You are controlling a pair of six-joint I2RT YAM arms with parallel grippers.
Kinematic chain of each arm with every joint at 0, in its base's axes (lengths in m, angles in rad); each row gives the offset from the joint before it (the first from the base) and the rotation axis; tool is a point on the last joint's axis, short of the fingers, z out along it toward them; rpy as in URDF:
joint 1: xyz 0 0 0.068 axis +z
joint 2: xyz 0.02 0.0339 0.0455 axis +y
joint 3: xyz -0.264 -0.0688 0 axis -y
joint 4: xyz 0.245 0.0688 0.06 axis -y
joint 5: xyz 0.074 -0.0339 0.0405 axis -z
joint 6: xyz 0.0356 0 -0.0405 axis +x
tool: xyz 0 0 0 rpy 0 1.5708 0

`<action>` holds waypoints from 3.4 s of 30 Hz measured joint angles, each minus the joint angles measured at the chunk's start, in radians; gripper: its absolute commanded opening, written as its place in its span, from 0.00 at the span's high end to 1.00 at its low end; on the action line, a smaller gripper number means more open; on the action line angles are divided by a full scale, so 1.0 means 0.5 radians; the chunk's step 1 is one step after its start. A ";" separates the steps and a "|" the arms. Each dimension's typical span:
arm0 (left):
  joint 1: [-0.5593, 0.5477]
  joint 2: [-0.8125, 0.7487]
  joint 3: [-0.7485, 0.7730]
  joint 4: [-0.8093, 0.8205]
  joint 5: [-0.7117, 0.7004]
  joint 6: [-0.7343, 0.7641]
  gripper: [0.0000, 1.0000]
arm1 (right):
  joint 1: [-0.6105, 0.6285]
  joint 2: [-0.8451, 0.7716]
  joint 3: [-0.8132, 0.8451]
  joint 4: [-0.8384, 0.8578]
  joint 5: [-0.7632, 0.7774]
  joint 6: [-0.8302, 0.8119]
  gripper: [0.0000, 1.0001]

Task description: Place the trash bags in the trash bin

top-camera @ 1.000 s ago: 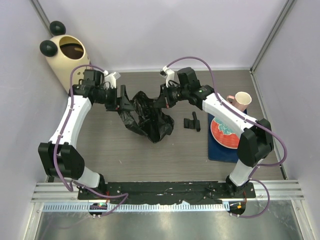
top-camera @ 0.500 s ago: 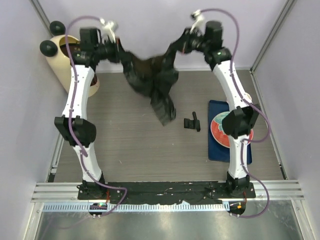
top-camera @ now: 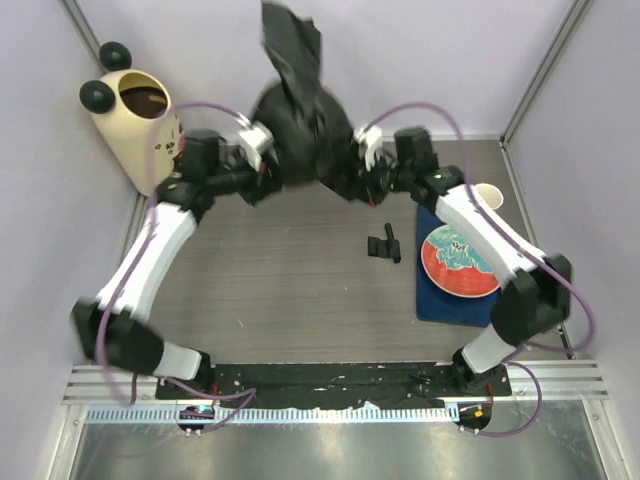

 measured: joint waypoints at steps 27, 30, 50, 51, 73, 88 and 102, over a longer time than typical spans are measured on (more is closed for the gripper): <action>-0.185 0.192 0.046 0.172 -0.237 -0.072 1.00 | -0.066 -0.092 0.069 -0.104 0.008 -0.130 0.99; -0.201 0.517 -0.211 -0.513 -0.054 0.061 1.00 | -0.052 0.275 -0.146 -0.574 -0.085 -0.204 0.99; -0.132 -0.187 0.193 0.802 0.163 -0.581 1.00 | -0.111 -0.234 0.438 0.438 -0.514 0.575 0.99; -0.201 -0.192 -0.023 0.612 0.129 -0.397 1.00 | -0.040 -0.236 0.243 0.253 -0.468 0.410 0.99; -0.087 -0.108 0.868 1.161 0.176 -0.645 1.00 | -0.272 -0.068 1.089 0.757 -0.473 0.826 0.99; -0.176 0.435 0.425 -0.941 0.609 0.156 1.00 | 0.087 0.409 0.432 -1.306 -0.681 -0.323 0.99; 0.198 0.558 1.033 1.387 0.671 -1.886 1.00 | -0.383 0.236 0.861 1.389 -0.972 1.930 0.99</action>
